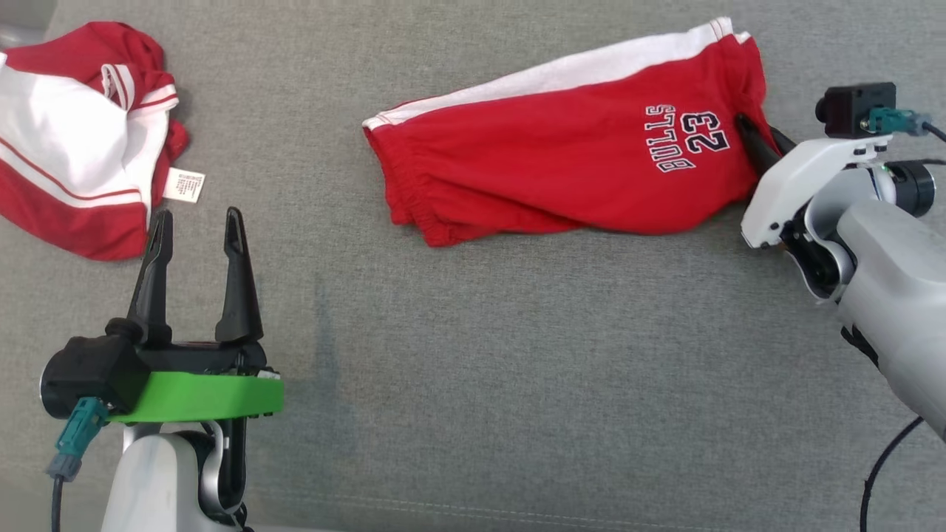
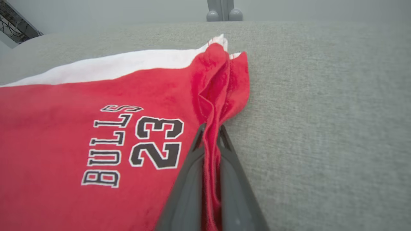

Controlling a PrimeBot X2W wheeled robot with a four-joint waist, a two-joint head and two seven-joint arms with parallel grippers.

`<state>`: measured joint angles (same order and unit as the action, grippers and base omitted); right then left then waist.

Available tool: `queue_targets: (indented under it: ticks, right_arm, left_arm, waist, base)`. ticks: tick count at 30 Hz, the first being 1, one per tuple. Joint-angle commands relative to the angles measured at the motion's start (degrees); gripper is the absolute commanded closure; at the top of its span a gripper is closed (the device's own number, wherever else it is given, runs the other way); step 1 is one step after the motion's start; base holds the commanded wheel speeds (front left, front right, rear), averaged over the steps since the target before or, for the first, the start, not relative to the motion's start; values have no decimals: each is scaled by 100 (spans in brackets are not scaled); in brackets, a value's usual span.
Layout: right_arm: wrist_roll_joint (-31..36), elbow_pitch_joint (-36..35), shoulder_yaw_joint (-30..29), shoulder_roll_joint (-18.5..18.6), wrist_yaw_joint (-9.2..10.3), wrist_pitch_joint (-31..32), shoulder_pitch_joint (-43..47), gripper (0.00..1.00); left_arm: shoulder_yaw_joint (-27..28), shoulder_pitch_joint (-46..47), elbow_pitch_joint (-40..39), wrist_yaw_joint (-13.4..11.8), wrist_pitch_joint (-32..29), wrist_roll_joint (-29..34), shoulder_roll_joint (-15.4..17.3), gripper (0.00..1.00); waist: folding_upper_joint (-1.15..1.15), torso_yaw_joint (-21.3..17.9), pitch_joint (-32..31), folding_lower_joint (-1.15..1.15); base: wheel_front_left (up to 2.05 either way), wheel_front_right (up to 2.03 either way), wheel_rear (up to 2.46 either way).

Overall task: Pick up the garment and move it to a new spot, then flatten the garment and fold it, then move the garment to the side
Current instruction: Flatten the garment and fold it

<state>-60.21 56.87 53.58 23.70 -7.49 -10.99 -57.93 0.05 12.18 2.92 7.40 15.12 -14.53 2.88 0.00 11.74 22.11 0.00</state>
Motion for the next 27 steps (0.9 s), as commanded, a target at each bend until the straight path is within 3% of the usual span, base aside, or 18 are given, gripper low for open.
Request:
queue_targets:
  ticks: [1,14,21,27]
  right_arm:
    - [-92,-63,-14,116,-1,-99,175,100]
    - [-683,24,-447,1143,1,-350,965,100]
    - [-733,-87,-522,987,1,-383,805,100]
    - [-1080,-741,-569,773,-1,-190,892,100]
  left_arm:
    - [24,-123,22,16,1,42,5,0]
    - [3,-234,116,16,2,203,9,0]
    - [-11,-265,213,16,2,260,29,0]
    - [19,-408,273,16,2,261,47,0]
  waist:
    - [0,-242,-201,0]
    - [0,-771,-406,0]
    - [0,-885,-502,0]
    - [0,-939,-802,0]
  base:
    - [0,0,0]
    - [0,0,0]
    - [0,0,0]
    - [0,0,0]
